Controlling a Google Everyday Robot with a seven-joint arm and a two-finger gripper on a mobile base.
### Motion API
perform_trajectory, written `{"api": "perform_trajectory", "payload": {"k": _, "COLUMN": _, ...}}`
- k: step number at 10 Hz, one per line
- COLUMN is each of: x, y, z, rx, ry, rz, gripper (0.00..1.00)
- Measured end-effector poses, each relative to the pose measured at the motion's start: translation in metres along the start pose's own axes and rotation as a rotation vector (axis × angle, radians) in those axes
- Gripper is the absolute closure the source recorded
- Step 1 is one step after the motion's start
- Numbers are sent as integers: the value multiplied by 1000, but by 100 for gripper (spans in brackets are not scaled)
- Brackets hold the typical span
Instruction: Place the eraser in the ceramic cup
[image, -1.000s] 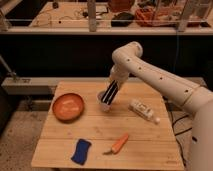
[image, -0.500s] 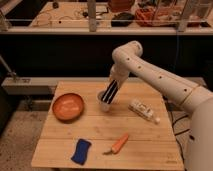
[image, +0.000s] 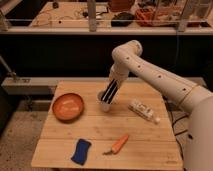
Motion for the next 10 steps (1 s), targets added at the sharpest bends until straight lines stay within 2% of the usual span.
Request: {"api": "perform_trajectory", "payload": {"k": 10, "x": 0, "y": -5, "z": 1, "rx": -7, "ry": -13, "rz": -4, "gripper": 97}}
